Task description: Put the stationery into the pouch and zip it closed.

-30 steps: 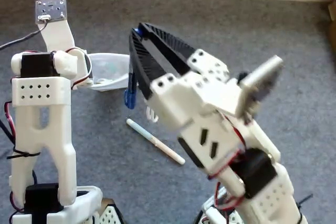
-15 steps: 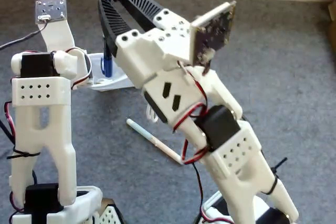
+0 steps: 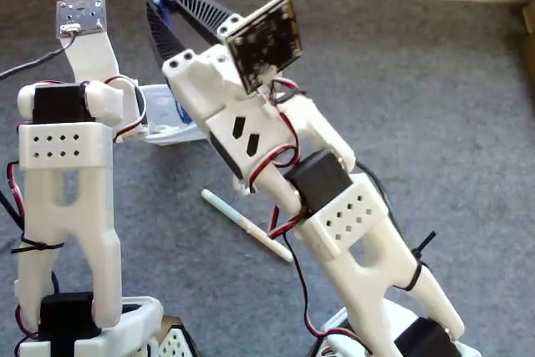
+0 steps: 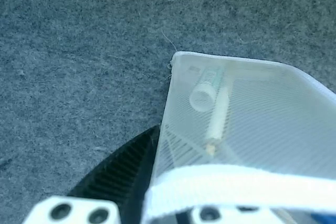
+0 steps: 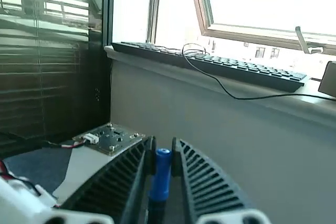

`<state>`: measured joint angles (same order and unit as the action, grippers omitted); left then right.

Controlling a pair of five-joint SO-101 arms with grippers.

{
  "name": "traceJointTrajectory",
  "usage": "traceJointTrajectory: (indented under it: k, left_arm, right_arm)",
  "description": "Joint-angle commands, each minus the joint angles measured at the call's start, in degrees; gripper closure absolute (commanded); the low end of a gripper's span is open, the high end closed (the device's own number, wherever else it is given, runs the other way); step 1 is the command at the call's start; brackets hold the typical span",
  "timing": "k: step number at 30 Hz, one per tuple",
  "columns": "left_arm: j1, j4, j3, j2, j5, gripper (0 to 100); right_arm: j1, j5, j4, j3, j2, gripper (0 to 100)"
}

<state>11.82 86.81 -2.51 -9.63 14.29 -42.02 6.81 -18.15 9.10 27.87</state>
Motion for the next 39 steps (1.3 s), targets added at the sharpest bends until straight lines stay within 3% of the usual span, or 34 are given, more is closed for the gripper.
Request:
traceJointTrajectory:
  k: [1, 5, 9, 18, 36, 39]
  left_arm:
    - [1.01, -1.14, -1.27, 0.75, -0.53, 99]
    - [1.01, -1.14, -1.19, 0.92, -0.53, 99]
    - [1.01, -1.14, -1.1, 1.01, -0.53, 99]
    - [0.92, -1.14, -1.19, 0.92, -0.09, 99]
    - [0.92, -1.14, -1.36, 0.84, -0.09, 99]
    - [0.92, -1.14, -1.36, 0.84, -0.09, 99]
  right_arm:
    - [-0.66, 1.32, 1.19, 2.68, 7.16, 95.8]
    - [-1.36, 2.29, 1.1, 8.04, 11.21, 95.8]
    - [-4.35, 8.79, 0.66, 14.2, 14.55, 95.8]
    - [-9.01, 10.73, -17.27, 17.27, 19.12, 95.8]
    - [-8.75, 10.55, -18.07, 17.54, 19.12, 95.3]
    - [-8.75, 10.46, -18.59, 17.54, 19.12, 91.4]
